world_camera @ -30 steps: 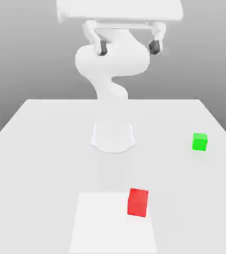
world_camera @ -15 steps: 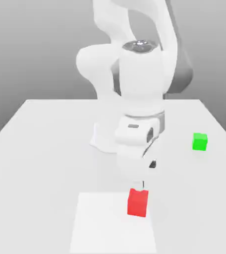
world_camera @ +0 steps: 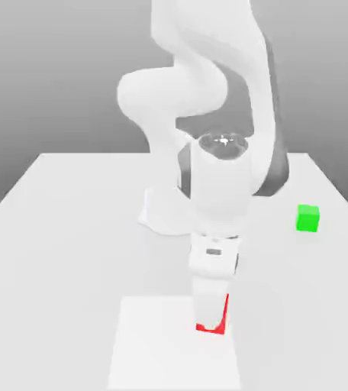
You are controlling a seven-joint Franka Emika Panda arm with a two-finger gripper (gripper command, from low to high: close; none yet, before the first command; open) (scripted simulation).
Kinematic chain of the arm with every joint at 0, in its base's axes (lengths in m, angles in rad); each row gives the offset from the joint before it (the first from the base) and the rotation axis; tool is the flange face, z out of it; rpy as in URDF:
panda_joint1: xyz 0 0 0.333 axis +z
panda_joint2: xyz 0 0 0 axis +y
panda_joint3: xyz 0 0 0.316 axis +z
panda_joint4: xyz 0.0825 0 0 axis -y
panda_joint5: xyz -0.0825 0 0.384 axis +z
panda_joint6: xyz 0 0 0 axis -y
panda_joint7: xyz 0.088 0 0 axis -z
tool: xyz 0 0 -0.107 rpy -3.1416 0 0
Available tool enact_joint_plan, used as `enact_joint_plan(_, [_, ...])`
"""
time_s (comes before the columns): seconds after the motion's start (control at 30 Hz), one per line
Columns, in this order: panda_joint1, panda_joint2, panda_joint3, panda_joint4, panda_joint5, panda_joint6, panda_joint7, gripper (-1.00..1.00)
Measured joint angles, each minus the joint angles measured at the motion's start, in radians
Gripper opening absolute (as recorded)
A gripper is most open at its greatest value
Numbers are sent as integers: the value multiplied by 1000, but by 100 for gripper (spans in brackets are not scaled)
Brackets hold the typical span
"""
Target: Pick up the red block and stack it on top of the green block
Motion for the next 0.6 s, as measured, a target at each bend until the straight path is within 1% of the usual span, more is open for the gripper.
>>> enact_joint_plan(0.03, [-13,17,17,1,13,14,-9,-100])
enact_joint_plan(0.27, [-16,20,20,1,14,14,-9,-100])
enact_joint_plan(0.43, [25,-66,-42,-5,-67,-55,47,-100])
enact_joint_plan(0.6, [34,-157,-72,-19,-147,-130,105,-100])
